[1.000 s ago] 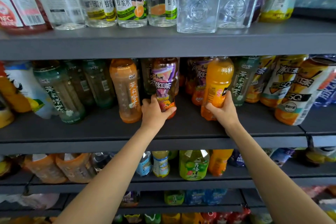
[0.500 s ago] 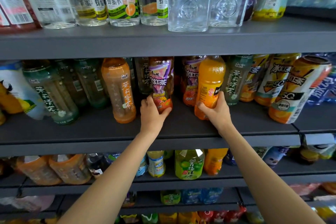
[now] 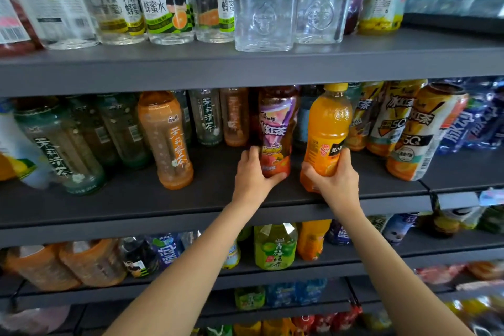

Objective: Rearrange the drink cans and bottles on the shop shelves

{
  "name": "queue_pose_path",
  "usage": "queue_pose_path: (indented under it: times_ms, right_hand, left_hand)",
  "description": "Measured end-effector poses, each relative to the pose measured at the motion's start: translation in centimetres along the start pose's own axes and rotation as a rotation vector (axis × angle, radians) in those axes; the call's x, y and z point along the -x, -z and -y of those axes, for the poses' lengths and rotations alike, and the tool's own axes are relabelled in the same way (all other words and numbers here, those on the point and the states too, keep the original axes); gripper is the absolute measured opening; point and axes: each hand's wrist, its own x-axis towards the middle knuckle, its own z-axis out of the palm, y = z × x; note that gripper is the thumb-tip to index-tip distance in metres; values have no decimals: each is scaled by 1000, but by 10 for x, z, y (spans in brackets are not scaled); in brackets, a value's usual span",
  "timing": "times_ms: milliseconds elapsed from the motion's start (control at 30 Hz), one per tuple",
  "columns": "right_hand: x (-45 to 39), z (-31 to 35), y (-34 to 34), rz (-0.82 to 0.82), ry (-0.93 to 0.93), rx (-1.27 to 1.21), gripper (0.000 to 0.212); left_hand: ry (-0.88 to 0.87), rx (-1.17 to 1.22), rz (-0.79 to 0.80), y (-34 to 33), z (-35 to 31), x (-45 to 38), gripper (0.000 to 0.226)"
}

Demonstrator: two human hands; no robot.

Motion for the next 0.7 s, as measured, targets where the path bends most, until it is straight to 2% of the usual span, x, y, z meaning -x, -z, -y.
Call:
queue_pose_path:
  times_ms: [367,533,700]
  right_hand:
    - [6,8,21,107,-48,-28,56]
    - [26,13,15,136,48,-20,56]
    - [58,39,-22,208,203,26,69]
  left_hand:
    - [-30,-46,28,-20,-16,7,70]
    - [-105,-42,9,11,9,34,49]
    - [-203,-234,-54,70,62,71,38]
